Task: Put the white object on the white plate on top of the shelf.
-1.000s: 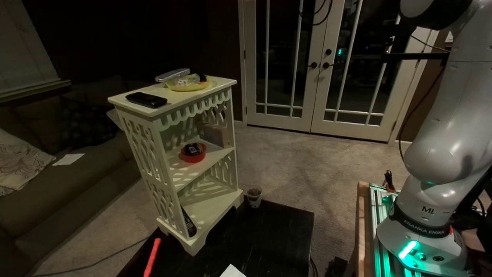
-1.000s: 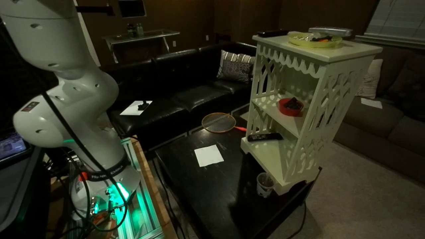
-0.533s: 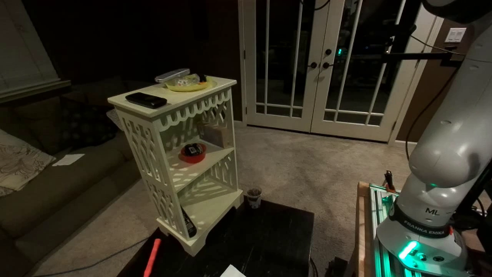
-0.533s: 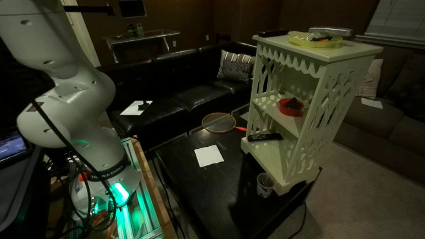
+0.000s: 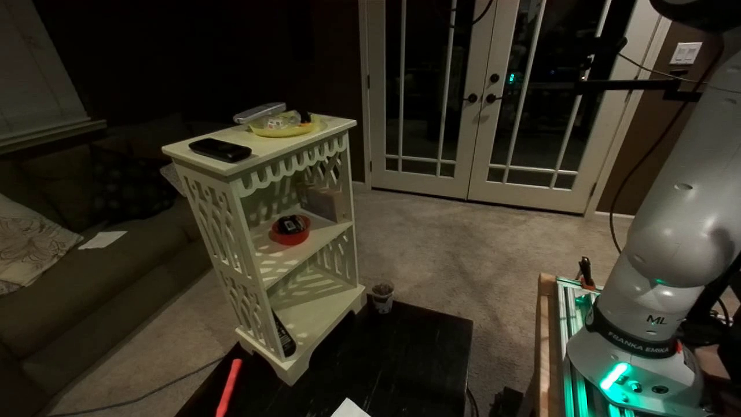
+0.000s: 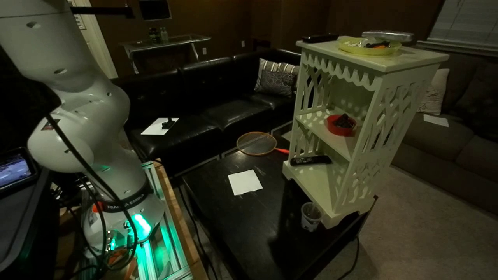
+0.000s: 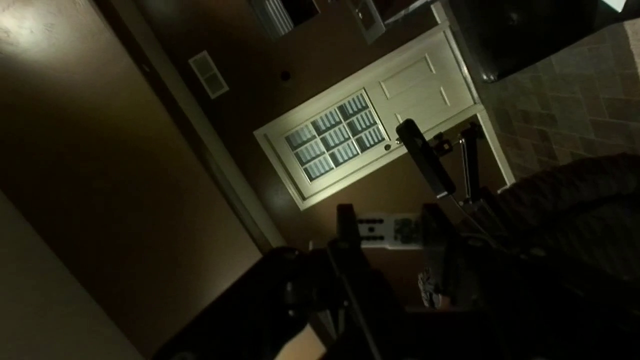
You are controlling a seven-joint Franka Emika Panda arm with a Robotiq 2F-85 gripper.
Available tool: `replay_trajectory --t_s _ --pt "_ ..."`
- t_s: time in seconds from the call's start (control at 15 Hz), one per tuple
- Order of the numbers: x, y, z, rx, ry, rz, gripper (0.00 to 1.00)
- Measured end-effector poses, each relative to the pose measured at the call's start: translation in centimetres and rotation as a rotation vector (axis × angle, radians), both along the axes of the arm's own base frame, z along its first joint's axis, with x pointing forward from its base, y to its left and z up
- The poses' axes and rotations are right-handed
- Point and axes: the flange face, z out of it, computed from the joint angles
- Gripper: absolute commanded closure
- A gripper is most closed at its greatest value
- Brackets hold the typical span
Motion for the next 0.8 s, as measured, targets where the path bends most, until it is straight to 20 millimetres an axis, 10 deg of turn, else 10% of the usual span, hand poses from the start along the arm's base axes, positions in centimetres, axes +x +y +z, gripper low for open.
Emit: replay_trajectory --t_s 0.4,0.8 --pt "2.2 1.4 2.4 -0.101 -0.13 -0.259 0.89" --pt "3.7 9.0 6.1 -0.272 -0.331 -0.362 0.89"
